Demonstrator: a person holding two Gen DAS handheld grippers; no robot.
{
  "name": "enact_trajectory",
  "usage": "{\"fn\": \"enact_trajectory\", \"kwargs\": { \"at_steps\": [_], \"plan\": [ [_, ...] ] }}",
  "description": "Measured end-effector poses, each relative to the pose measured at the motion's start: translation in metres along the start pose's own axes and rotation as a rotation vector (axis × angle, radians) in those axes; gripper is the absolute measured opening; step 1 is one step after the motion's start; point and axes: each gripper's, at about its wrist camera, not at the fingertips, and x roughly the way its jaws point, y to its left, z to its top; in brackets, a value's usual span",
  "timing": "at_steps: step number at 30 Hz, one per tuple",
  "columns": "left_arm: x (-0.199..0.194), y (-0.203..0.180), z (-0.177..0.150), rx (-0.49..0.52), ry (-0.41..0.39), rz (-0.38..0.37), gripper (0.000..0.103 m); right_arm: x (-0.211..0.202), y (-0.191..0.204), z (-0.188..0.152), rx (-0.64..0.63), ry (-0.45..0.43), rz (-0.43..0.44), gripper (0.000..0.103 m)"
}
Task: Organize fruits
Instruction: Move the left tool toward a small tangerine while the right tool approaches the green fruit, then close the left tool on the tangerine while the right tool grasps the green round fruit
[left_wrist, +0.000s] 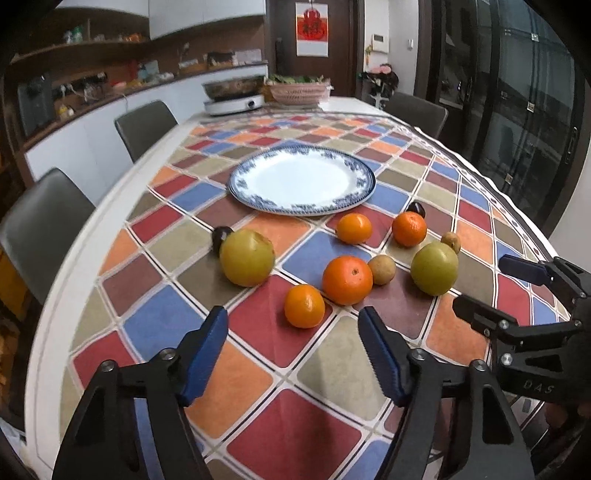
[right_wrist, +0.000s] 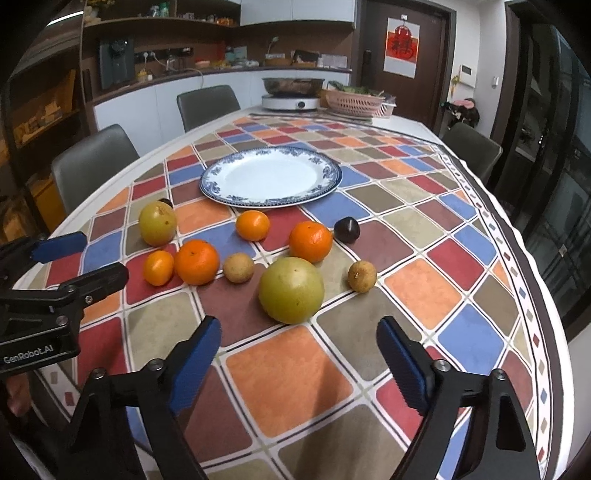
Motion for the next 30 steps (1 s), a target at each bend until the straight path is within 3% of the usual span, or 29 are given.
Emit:
{"fn": "enact_trajectory", "kwargs": {
  "at_steps": [15, 21, 25, 30],
  "plan": [
    [0.044, 0.000, 0.006, 0.039, 0.095, -0.008, 0.056, 0.037, -0.008, 0.011, 0.017, 0.112, 0.041, 0.064],
    [0.054, 0.004, 0.008, 0.030, 0.116, -0.017, 0.044, 0.047, -0.007, 0.015, 0.009, 0.141, 0.055, 0.061],
    [0.056, 0.004, 0.009, 0.026, 0.120, -0.034, 0.043, 0.053, -0.007, 0.018, 0.010, 0.157, 0.070, 0.060],
    [0.058, 0.003, 0.010, 0.027, 0.128, -0.058, 0.032, 0.057, -0.008, 0.019, 0.014, 0.166, 0.080, 0.060]
  ]
}}
